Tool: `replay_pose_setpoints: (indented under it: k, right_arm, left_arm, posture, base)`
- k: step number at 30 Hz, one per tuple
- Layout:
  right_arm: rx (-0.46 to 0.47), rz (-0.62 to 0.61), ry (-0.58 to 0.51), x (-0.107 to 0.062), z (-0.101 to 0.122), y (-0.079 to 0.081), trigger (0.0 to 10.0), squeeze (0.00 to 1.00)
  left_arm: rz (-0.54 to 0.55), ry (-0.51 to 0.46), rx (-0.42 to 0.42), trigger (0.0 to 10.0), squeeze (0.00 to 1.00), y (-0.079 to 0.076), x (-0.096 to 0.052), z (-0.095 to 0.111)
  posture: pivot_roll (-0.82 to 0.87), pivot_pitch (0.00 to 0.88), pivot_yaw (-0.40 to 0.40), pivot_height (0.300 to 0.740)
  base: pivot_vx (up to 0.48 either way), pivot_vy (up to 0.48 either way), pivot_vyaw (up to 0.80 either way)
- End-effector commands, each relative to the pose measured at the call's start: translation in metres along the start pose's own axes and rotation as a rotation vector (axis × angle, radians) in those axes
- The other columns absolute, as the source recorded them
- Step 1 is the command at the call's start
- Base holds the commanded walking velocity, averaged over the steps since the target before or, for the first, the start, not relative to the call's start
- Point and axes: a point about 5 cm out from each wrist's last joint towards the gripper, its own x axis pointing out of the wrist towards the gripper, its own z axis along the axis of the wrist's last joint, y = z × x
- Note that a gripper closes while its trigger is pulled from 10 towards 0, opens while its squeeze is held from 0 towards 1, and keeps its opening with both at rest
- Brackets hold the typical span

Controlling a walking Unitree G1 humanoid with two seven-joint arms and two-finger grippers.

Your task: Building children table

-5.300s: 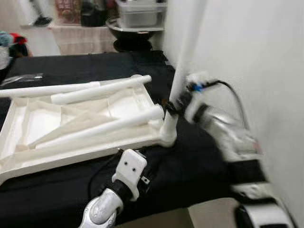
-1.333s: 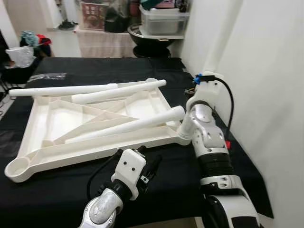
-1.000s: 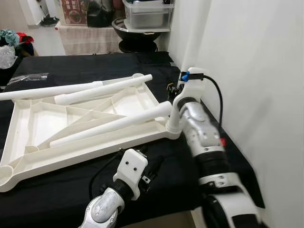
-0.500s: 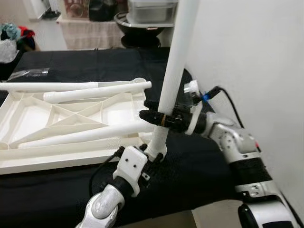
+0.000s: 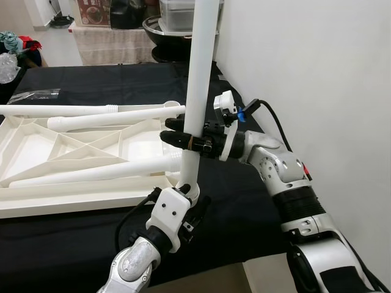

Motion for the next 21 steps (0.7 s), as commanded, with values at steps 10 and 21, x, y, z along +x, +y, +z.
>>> replay_pose_setpoints:
  k: [10, 21]
  right_arm:
    - [0.063, -1.011, 0.086, -0.040, -0.019, -0.055, 0.0, 0.00]
    - [0.053, -1.688, 0.007, -0.075, -0.015, -0.049, 0.0, 0.00]
  left_arm:
    - [0.001, 0.014, 0.000, 10.0, 0.00, 0.000, -0.001, -0.003]
    - [-0.004, 0.019, 0.002, 10.0, 0.00, -0.002, -0.002, -0.005]
  posture:
    - [0.03, 0.039, -0.082, 0.740]
    - [0.03, 0.022, -0.080, 0.740]
  base:
    - [0.000, 0.000, 0.00]
    - [0.000, 0.000, 0.00]
